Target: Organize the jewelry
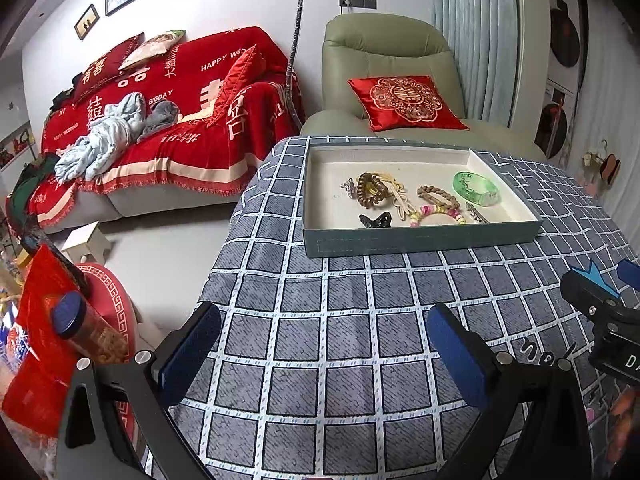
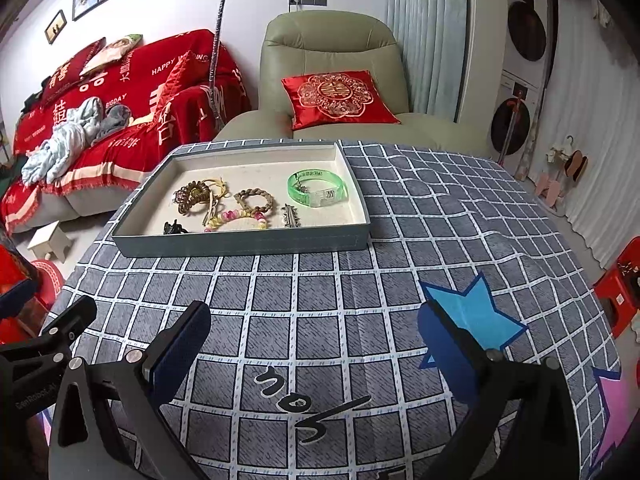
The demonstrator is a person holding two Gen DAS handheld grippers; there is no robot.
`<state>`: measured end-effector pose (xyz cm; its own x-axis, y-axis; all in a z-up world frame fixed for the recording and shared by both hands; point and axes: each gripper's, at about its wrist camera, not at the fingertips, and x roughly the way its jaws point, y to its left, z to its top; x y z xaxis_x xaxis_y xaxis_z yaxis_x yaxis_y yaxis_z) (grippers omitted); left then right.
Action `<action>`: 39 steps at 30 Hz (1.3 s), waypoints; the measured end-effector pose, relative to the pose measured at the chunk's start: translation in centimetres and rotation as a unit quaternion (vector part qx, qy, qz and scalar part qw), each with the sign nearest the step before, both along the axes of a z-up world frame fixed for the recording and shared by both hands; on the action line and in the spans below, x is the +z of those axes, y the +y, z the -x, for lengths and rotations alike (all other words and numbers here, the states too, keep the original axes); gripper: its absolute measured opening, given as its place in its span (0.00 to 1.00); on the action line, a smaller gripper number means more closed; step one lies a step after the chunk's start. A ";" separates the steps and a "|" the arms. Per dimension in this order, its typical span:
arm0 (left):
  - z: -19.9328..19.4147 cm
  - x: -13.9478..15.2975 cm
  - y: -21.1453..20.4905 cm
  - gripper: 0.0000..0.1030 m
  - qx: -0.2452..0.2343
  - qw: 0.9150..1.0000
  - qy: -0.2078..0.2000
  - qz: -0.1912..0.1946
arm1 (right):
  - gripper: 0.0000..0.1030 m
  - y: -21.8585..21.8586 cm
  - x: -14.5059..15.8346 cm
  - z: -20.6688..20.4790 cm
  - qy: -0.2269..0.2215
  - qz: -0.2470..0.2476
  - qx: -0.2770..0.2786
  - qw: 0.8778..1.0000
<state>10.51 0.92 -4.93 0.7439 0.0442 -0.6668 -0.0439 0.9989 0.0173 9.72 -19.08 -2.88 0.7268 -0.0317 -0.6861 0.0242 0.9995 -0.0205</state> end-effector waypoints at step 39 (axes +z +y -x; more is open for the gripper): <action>0.7 0.7 -0.4 1.00 -0.004 1.000 -0.002 -0.002 | 1.00 0.1 0.7 0.6 -0.005 0.003 0.002 1.000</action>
